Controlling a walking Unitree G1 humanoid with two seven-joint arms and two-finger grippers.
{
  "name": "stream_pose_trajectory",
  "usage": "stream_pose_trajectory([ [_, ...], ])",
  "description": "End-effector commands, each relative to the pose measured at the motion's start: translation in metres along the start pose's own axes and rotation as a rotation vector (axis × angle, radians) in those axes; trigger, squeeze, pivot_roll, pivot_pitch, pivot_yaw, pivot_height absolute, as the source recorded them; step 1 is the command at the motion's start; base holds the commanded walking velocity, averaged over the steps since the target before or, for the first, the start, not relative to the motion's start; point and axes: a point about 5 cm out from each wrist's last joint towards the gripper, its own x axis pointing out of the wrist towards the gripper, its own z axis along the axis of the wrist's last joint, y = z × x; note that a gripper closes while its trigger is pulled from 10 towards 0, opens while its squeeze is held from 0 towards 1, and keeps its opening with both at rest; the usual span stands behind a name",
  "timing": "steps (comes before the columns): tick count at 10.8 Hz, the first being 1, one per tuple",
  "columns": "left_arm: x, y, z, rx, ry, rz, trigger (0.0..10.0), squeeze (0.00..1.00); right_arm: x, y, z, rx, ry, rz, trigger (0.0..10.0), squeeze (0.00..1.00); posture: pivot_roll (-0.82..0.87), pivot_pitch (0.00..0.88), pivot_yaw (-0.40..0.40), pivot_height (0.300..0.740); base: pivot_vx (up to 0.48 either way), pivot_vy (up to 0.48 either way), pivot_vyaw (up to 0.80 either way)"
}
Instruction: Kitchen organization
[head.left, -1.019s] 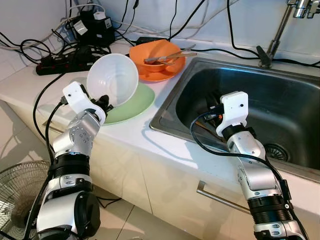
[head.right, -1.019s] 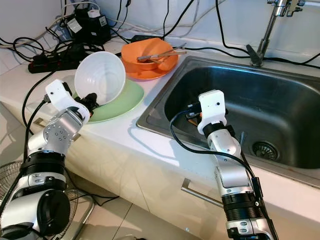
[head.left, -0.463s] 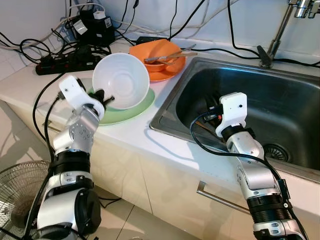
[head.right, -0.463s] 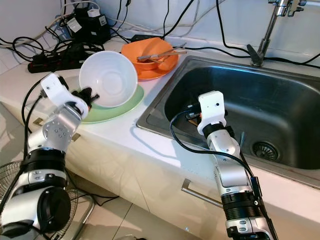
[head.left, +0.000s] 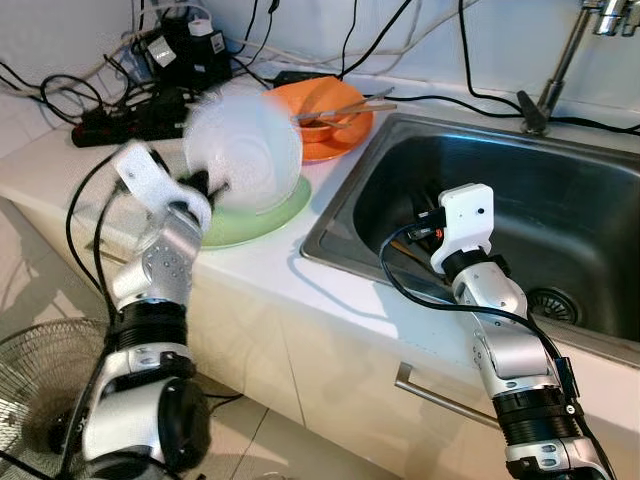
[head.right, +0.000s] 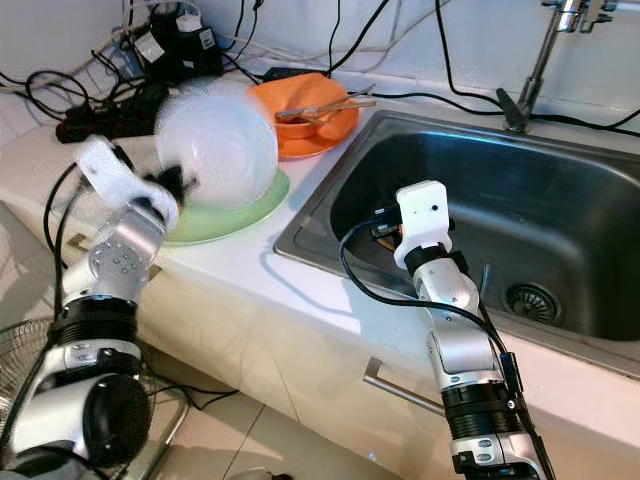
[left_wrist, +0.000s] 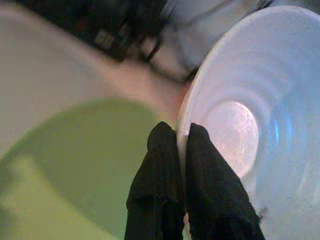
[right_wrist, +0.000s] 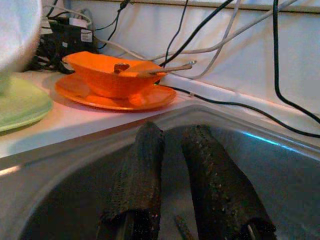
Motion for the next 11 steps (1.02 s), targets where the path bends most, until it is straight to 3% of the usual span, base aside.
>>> stream_pose_trajectory([
  [1, -0.002, -0.014, 0.026, -0.015, -0.135, -0.082, 0.0, 0.0, 0.004, 0.0, 0.005, -0.009, -0.02, -0.008, 10.0, 0.0, 0.02, 0.0, 0.098, 0.74, 0.0, 0.0, 0.0],
  [2, -0.007, -0.024, 0.032, -0.04, -0.185, -0.152, 4.0, 0.0, 0.004, -0.001, 0.005, -0.009, -0.019, -0.011, 10.0, 0.0, 0.03, 0.0, 0.095, 0.74, 0.0, 0.0, 0.0],
  [3, -0.011, -0.03, 0.034, -0.051, -0.212, -0.193, 10.0, 0.0, 0.005, -0.001, 0.005, -0.009, -0.019, -0.013, 10.0, 0.0, 0.03, 0.0, 0.096, 0.74, 0.0, 0.0, 0.0],
  [6, -0.023, -0.062, 0.008, -0.002, -0.173, -0.349, 10.0, 0.0, 0.007, -0.002, 0.008, -0.002, -0.029, -0.018, 10.0, 0.0, 0.03, 0.0, 0.091, 0.74, 0.0, 0.0, 0.0],
  [7, -0.027, -0.076, -0.006, -0.004, -0.135, -0.402, 10.0, 0.0, 0.008, -0.006, 0.01, 0.027, -0.038, -0.028, 10.0, 1.0, 0.03, 0.0, 0.093, 0.74, 0.0, 0.0, 0.0],
  [10, -0.038, -0.099, -0.038, 0.056, -0.067, -0.488, 10.0, 0.0, 0.01, -0.02, 0.018, 0.053, -0.061, -0.075, 10.0, 1.0, 0.02, 0.0, 0.099, 0.74, 0.0, 0.0, 0.0],
  [11, -0.04, -0.102, -0.04, 0.072, -0.065, -0.501, 10.0, 0.0, 0.01, -0.028, 0.022, 0.079, -0.067, -0.089, 10.0, 0.0, 0.02, 0.0, 0.103, 0.74, 0.0, 0.0, 0.0],
])
